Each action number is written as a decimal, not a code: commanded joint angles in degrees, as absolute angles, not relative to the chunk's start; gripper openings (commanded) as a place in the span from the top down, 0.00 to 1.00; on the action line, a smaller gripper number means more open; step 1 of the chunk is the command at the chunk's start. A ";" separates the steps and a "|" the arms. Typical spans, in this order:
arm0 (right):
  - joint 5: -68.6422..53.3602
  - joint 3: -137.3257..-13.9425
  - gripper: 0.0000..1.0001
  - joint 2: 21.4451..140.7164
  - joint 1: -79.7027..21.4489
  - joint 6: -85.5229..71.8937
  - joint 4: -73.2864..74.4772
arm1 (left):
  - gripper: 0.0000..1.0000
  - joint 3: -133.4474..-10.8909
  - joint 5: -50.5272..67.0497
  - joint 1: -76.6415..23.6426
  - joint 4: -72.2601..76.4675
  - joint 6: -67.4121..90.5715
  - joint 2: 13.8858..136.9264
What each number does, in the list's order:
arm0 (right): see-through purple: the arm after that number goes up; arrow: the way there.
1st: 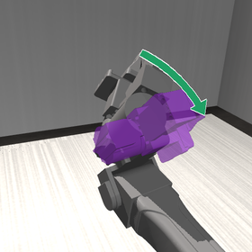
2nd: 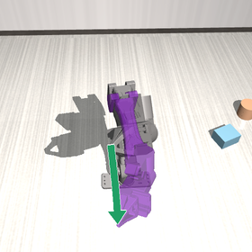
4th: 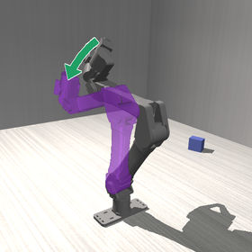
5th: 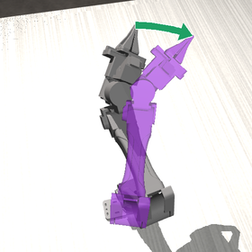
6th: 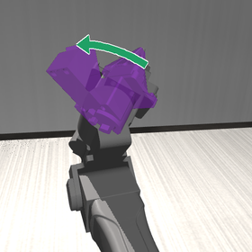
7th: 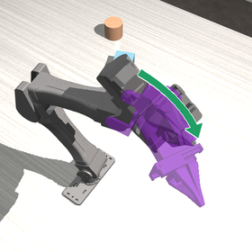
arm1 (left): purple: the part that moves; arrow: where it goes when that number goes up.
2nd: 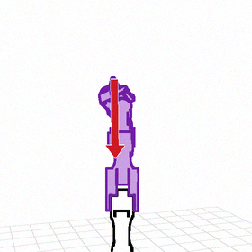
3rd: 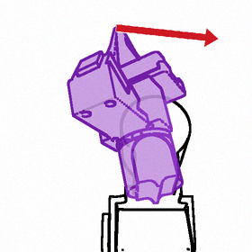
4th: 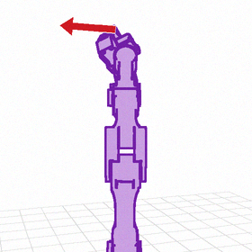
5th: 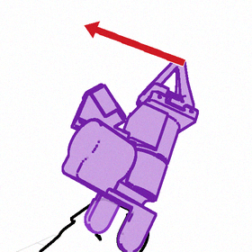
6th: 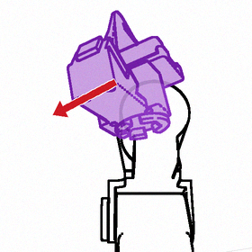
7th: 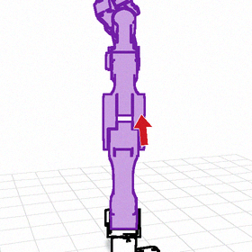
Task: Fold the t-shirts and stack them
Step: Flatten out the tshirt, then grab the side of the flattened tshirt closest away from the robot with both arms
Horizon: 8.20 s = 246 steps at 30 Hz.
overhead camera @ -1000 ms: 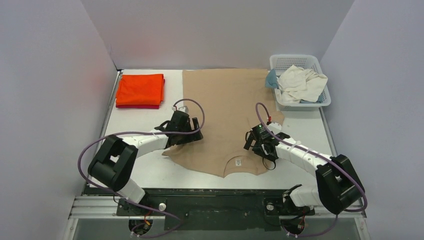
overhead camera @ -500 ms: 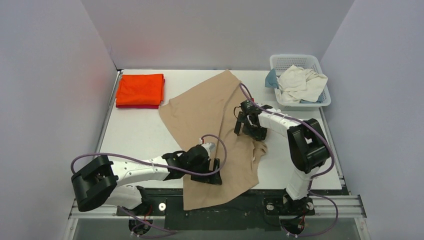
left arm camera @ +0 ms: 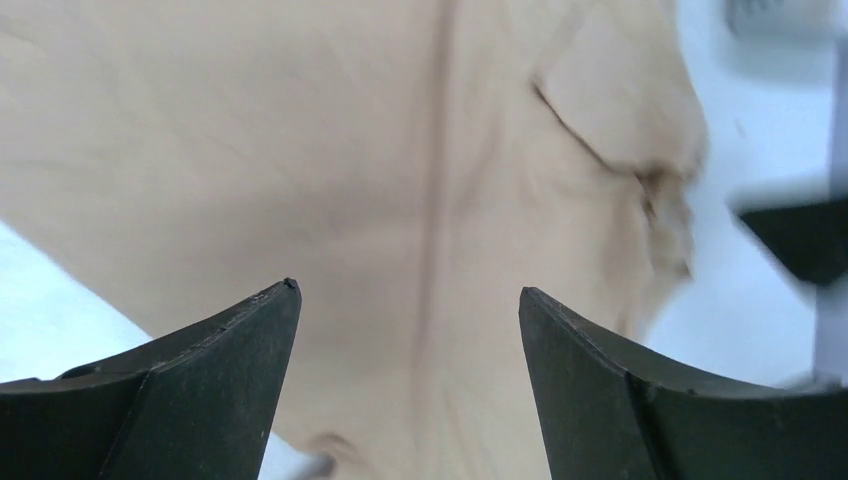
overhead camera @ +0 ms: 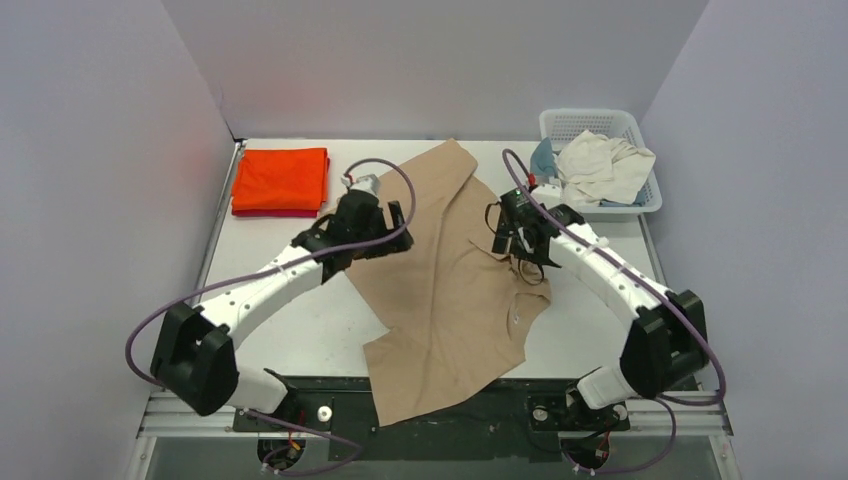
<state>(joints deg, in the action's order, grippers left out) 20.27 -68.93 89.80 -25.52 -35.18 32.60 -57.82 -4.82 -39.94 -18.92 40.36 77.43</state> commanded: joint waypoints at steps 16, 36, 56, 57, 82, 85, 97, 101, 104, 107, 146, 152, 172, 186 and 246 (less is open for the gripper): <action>11.34 -51.04 0.06 92.33 -41.21 -49.98 21.50 | 0.09 -87.41 -6.76 -16.79 -25.09 30.39 119.20; 3.93 -58.43 0.06 96.63 -20.17 -26.64 28.63 | 0.09 -32.75 -11.79 -39.02 -41.03 66.76 70.66; 7.67 -85.11 0.18 104.80 -34.54 -7.38 35.03 | 0.09 -36.39 -10.09 -20.55 -19.47 51.03 58.07; 7.57 -86.32 0.21 106.19 -34.85 -7.07 35.12 | 0.09 -37.00 -8.13 -19.64 -17.00 50.65 61.58; 9.04 -107.07 0.56 131.16 -34.16 -3.08 38.06 | 0.09 -40.62 -9.49 -12.24 -15.19 44.12 84.19; 9.42 -107.99 0.60 131.68 -33.54 -4.09 37.18 | 0.09 -40.92 -9.54 -12.24 -15.11 43.77 84.24; 8.82 -107.77 1.00 129.93 -32.76 -4.63 35.90 | 0.09 -42.25 -11.42 -11.83 -16.96 43.40 85.66; 12.30 -108.38 1.00 128.08 -31.56 -4.18 36.26 | 0.09 -42.75 -12.57 -11.04 -18.06 43.42 85.53; 13.81 -109.41 1.00 127.22 -30.16 -3.74 36.62 | 0.09 -43.32 -13.62 -10.22 -19.01 43.33 85.75; 13.35 -110.72 1.00 126.75 -28.14 -2.69 36.70 | 0.09 -44.06 -13.79 -9.54 -19.76 42.89 86.20; 13.71 -72.63 0.05 102.32 -25.71 -26.36 24.27 | 0.09 -58.71 -8.79 -10.28 -16.57 37.48 89.60; 11.60 -71.27 0.05 105.59 -21.40 -27.53 22.03 | 0.09 -67.44 -7.58 -11.08 -16.88 35.34 102.44; 8.95 -96.85 0.06 127.42 -13.58 -27.90 28.87 | 0.09 -110.25 -12.66 -11.23 -35.67 32.23 137.10; 8.08 -116.29 0.06 131.69 -13.24 -22.66 36.15 | 0.09 -126.29 -8.40 -11.41 -39.97 29.72 140.84; 6.69 -41.21 1.00 75.48 -74.49 -43.17 42.06 | 1.00 -29.70 -18.82 -2.90 -30.08 56.18 65.55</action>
<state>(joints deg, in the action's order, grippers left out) -0.95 -38.13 80.25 -76.31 -42.19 35.35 -30.04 -20.88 -3.14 -32.80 56.36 67.05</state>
